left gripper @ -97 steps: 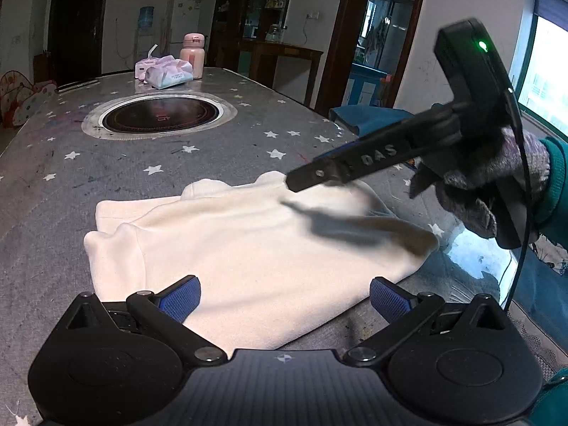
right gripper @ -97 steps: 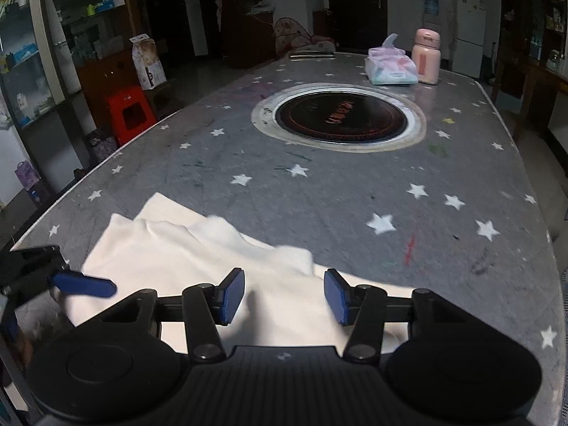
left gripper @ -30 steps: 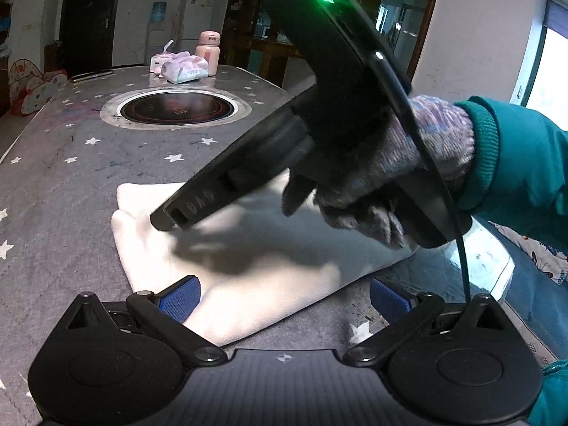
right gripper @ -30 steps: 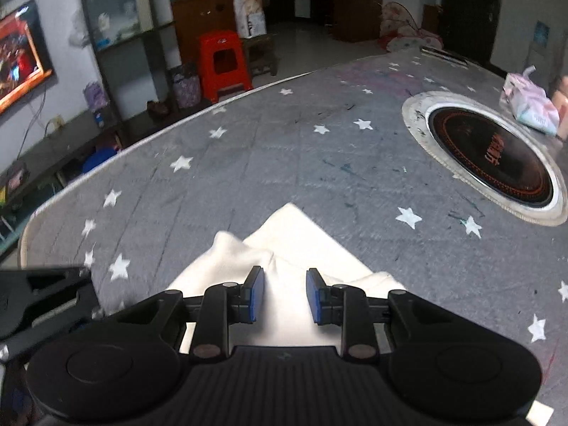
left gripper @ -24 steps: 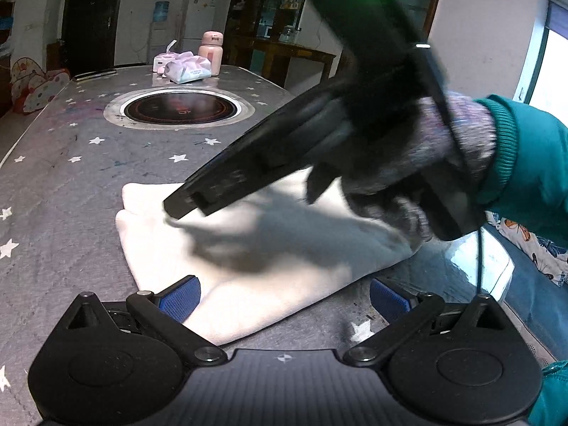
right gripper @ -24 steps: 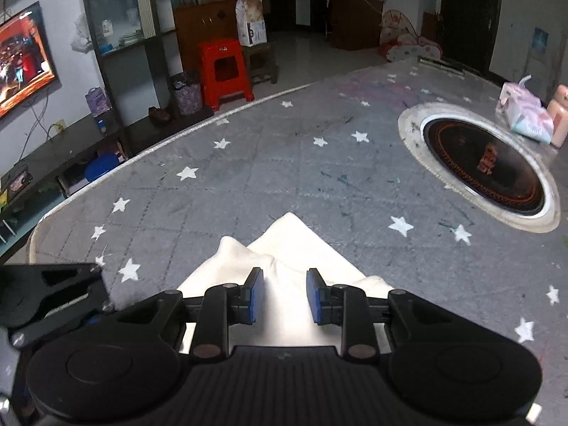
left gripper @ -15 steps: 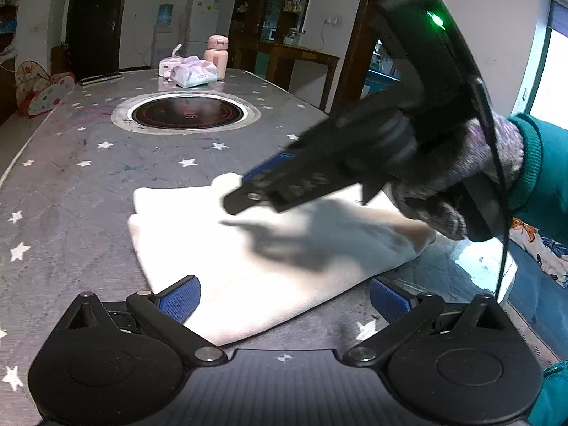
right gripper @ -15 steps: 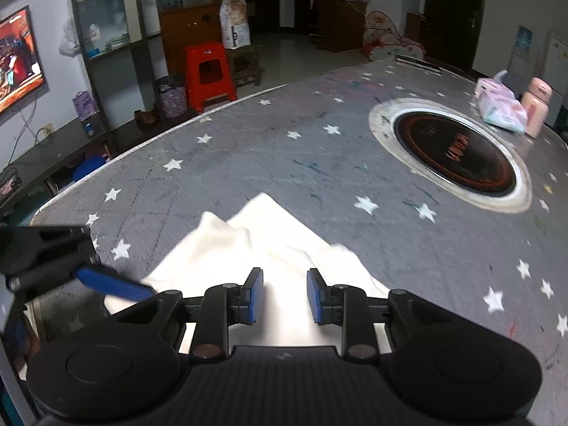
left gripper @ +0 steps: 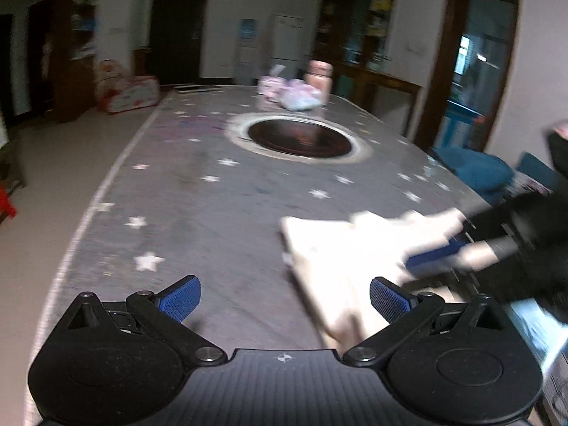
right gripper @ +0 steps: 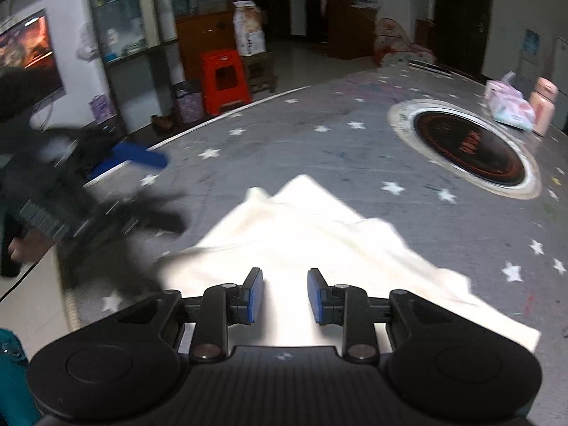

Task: Fold clothes

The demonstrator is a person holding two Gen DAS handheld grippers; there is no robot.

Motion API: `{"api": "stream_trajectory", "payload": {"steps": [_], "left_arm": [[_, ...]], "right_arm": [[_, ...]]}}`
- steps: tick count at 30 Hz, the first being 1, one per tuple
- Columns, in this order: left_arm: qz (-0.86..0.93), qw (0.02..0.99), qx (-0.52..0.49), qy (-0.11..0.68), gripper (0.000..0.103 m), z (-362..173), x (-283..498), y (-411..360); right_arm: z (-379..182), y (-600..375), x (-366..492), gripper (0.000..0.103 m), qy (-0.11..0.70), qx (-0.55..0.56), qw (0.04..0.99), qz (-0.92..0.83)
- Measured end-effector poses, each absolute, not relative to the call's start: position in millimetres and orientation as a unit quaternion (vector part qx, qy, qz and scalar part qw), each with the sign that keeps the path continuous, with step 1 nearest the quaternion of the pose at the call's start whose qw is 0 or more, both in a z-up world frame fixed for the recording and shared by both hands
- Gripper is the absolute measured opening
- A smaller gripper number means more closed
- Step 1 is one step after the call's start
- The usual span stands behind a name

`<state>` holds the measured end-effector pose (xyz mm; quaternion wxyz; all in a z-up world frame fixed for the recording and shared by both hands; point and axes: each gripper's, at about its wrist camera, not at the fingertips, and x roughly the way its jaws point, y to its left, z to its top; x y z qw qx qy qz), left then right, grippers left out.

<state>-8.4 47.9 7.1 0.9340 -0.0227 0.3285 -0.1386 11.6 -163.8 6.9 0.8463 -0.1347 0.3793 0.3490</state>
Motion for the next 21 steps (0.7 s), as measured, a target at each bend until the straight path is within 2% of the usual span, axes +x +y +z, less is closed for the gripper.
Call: {"api": "stream_trajectory", "payload": {"steps": [12, 21], "left_arm": [[-0.107, 0.924, -0.047, 0.365, 0.103, -1.8, 14.6, 40.0], [-0.109, 0.92, -0.041, 0.373, 0.103, -4.5, 17.2, 25.9]], "right_arm": [[-10.7, -122.6, -25.5, 0.027, 0.341, -0.183, 0.844, 0.371], [7.7, -161.4, -44.3, 0.027, 0.346, -0.164, 0.853, 0.353]]}}
